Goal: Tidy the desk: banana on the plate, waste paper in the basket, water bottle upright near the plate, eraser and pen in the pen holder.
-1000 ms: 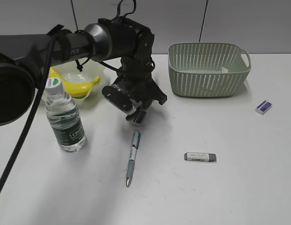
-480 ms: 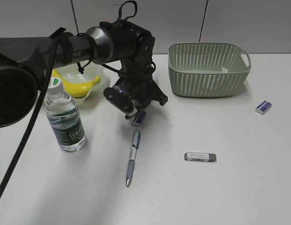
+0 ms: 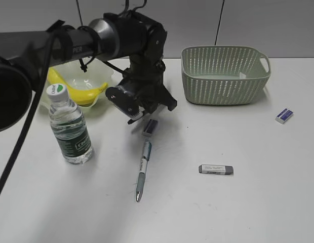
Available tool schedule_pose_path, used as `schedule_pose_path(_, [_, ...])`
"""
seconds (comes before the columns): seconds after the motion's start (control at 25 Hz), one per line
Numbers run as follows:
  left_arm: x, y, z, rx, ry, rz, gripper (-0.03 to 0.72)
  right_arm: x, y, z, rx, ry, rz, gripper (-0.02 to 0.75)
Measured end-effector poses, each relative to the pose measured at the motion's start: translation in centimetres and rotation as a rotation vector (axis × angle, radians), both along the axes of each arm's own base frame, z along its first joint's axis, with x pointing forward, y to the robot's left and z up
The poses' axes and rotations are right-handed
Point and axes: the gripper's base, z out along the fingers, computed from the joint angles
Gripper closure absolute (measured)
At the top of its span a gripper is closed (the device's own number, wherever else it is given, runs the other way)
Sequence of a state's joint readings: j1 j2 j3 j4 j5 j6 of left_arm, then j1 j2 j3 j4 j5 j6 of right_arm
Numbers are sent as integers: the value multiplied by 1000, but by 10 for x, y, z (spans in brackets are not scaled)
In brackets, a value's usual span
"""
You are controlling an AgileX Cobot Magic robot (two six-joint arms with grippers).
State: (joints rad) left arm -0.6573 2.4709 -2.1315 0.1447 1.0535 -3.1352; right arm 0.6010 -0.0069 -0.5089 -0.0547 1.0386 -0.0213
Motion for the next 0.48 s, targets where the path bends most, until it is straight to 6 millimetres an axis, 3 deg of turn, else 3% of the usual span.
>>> schedule_pose_path(0.48, [-25,1,71,87,-60,-42,622,0,0,0,0,0,0,155])
